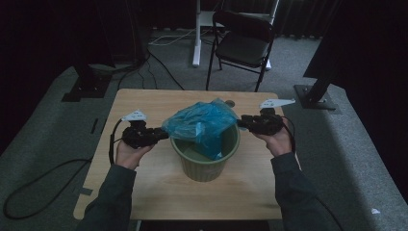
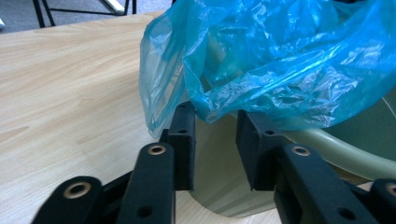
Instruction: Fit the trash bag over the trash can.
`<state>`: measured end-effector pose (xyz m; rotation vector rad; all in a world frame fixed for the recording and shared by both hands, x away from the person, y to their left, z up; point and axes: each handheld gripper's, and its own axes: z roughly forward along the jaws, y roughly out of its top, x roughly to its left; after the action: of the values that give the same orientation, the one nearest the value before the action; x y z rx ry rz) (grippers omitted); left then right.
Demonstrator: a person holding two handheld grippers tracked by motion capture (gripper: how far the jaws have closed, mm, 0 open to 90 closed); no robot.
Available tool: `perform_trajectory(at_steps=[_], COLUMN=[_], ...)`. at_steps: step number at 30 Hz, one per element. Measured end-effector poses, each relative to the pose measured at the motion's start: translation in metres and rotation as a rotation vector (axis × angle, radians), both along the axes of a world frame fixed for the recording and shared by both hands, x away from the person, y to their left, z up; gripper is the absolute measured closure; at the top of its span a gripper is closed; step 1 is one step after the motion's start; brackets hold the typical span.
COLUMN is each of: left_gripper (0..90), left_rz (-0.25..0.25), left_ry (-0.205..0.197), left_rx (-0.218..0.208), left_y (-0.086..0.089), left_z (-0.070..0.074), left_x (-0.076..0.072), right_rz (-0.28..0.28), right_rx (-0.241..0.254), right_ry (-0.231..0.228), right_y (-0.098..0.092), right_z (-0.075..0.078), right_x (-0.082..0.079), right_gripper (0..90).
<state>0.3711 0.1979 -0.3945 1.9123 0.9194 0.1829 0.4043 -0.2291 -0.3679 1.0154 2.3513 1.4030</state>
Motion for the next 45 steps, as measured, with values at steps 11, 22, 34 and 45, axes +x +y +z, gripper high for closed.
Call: perform_trajectory(at_steps=[11, 22, 34, 45], left_gripper=[74.8, 89.8, 89.9, 89.9], left_rz=[-0.014, -0.016, -0.027, -0.062], left_ry=[-0.041, -0.058, -0.072, -0.069], left_rx=[-0.001, 0.007, -0.004, 0.025], left_y=[-0.004, -0.008, -0.007, -0.012], left_z=[0.005, 0.008, 0.005, 0.002], left_x=[0.002, -0.005, -0.031, -0.05], right_rz=[0.052, 0.037, 0.085, 0.136], right_rx=[0.017, 0.035, 0.036, 0.044], right_ry=[0.033, 0.03, 0.032, 0.036], right_y=[0.012, 0.003, 0.002, -0.006], right_z=[-0.002, 0.002, 0.002, -0.001], right_x=[0.006, 0.0, -0.02, -0.042], right_gripper=[65.5, 87.8, 89.6, 90.0])
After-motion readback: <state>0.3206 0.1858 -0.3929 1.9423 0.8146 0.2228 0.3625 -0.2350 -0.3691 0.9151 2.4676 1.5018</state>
